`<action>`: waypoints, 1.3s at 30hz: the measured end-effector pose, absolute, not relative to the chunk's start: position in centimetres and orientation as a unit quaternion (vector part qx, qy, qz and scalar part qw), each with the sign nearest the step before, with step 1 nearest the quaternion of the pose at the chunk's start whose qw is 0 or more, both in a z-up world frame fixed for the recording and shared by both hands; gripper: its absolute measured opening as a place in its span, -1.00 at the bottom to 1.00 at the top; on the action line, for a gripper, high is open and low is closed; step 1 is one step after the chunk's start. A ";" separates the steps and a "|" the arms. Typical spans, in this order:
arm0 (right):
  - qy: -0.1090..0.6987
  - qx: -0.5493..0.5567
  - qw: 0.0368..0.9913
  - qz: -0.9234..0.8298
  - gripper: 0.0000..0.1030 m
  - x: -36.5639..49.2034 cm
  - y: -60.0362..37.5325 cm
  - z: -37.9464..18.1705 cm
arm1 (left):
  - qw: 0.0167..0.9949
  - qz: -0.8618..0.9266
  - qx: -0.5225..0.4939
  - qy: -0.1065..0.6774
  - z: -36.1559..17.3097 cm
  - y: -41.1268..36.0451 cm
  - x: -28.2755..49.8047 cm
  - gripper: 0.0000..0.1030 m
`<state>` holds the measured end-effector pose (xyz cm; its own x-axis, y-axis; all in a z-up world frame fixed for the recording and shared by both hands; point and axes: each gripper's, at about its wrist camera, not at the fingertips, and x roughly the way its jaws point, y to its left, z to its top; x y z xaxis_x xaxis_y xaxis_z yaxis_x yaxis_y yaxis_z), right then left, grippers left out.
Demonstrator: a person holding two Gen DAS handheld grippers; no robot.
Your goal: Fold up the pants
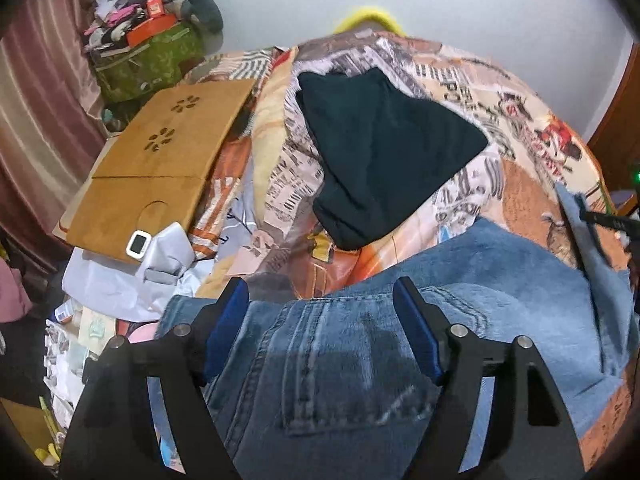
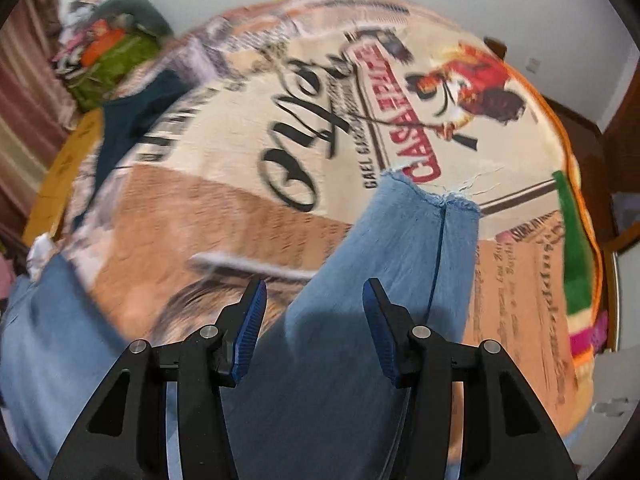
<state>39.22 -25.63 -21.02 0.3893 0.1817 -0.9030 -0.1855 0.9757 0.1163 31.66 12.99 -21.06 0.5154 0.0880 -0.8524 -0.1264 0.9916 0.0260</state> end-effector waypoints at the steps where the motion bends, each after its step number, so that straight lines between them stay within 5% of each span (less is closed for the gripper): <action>1: 0.548 -0.005 0.830 0.104 -0.10 39.9 -25.7 -21.7 | 0.868 0.061 -0.016 0.492 -21.5 12.8 31.9 0.43; 5: 0.573 -0.015 0.815 0.083 -0.10 42.4 -25.8 -24.7 | 0.858 0.051 -0.009 0.510 -23.2 12.1 32.6 0.43; 7: 0.573 -0.018 0.815 0.083 -0.31 42.5 -25.9 -25.5 | 0.855 0.047 -0.003 0.516 -23.7 11.6 32.8 0.43; 9: 0.562 -0.026 0.823 0.078 -0.81 42.2 -26.0 -25.4 | 0.854 0.045 0.008 0.518 -24.1 10.9 32.9 0.43; 11: 0.560 -0.016 0.825 0.081 -0.88 41.8 -26.5 -25.2 | 0.854 0.041 0.017 0.519 -24.0 10.2 32.9 0.43; 18: 0.506 0.015 0.859 0.078 -0.90 38.1 -29.8 -20.1 | 0.861 0.021 0.037 0.507 -22.3 7.2 31.7 0.43; 32: 0.333 0.106 0.935 0.058 -0.90 23.9 -43.6 -1.1 | 0.852 -0.048 0.068 0.518 -21.2 -2.2 28.7 0.49; 39: 0.366 0.096 0.925 0.042 -0.87 20.5 -44.8 -5.6 | 0.843 -0.067 0.096 0.526 -22.4 -6.0 26.8 0.50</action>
<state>20.50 -44.80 -5.56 0.7289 0.1481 -0.6684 -0.0080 0.9781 0.2080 26.80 -6.04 -22.37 0.4382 -0.0112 -0.8988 0.2134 0.9726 0.0920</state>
